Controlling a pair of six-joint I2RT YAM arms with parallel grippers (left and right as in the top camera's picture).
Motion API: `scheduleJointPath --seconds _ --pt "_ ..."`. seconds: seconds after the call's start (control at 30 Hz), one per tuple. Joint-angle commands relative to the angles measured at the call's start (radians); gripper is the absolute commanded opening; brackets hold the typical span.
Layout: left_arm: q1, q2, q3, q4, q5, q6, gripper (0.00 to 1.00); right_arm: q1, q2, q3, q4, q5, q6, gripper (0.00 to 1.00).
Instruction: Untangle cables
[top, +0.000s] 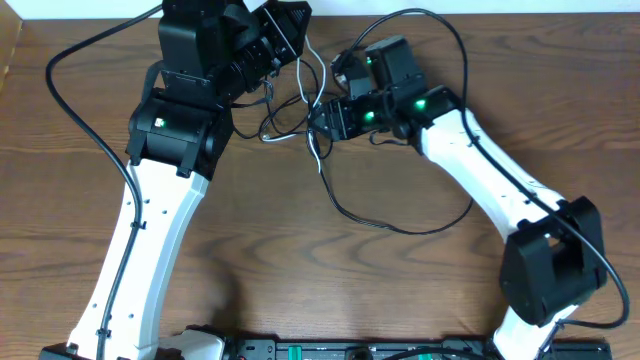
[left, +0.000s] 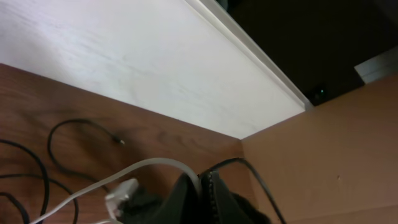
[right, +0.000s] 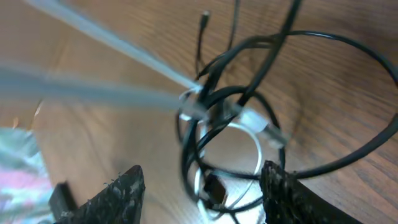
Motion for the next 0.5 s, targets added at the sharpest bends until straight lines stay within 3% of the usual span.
scheduleJointPath --seconds 0.0,0.27,0.4,0.47 --pt "-0.001 0.006 0.016 0.005 -0.013 -0.024 0.07 0.032 0.041 0.017 0.040 0.109 0.095 0.56" --pt "-0.002 0.006 0.016 0.002 -0.013 -0.024 0.08 0.079 0.091 0.017 0.171 0.131 0.099 0.47" --pt "-0.001 0.006 0.016 -0.003 -0.013 -0.023 0.07 0.083 0.096 0.017 0.159 0.184 0.106 0.25" --pt "-0.001 0.006 0.016 -0.006 -0.013 -0.023 0.07 0.081 0.096 0.017 0.140 0.212 0.106 0.01"
